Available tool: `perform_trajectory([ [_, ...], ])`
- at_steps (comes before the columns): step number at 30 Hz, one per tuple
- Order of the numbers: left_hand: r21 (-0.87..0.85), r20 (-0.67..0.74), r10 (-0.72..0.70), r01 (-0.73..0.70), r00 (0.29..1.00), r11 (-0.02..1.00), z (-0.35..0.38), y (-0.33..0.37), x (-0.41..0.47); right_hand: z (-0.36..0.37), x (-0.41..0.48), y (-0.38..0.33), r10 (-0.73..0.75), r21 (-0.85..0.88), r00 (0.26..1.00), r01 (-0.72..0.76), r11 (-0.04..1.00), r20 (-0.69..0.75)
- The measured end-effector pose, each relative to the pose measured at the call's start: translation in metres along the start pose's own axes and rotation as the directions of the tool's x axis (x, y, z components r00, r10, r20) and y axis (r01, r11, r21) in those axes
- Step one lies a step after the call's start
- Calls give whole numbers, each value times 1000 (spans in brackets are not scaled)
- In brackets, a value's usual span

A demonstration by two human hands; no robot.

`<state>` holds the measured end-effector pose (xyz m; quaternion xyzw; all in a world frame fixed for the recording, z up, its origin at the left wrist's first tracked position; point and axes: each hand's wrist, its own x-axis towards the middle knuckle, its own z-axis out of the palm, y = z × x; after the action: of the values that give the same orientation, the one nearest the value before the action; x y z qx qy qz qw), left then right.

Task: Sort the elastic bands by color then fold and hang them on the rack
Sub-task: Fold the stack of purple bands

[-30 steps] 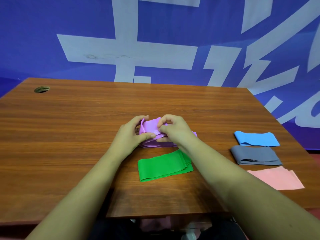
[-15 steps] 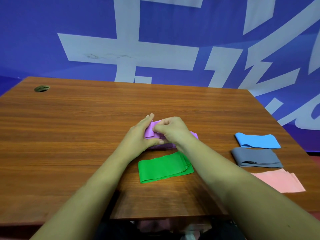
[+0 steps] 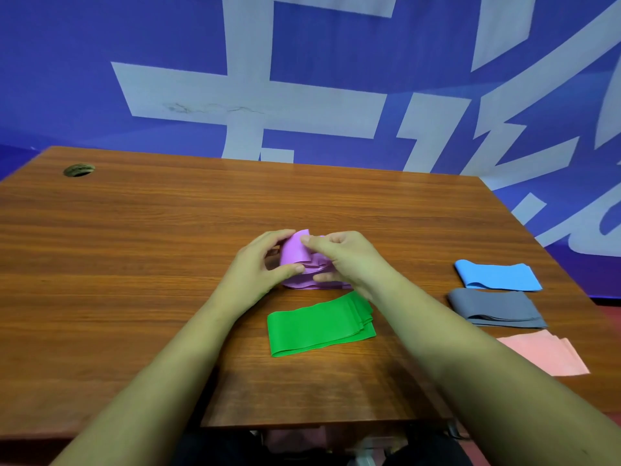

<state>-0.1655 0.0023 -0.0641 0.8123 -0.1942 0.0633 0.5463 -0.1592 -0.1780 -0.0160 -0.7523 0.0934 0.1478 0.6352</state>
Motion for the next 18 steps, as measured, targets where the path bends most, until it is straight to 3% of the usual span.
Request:
perform_trajectory([
  [2, -1, -8, 28, -28, 1000, 1000, 1, 1, 2, 1, -2, 0, -19, -32, 1000, 19, 999, 13],
  [8, 38, 35, 17, -18, 999, 999, 3, 0, 2, -3, -6, 0, 1, 98, 1000, 0, 995, -6],
  [13, 85, 229, -106, 89, 968, 992, 12, -5, 9, -12, -8, -9, -2, 160, 1000, 1, 987, 4],
  [18, 46, 213, -170, 164, 962, 985, 23, -23, 17, -26, -11, -15, 2, 211, 1000, -6, 978, 21],
])
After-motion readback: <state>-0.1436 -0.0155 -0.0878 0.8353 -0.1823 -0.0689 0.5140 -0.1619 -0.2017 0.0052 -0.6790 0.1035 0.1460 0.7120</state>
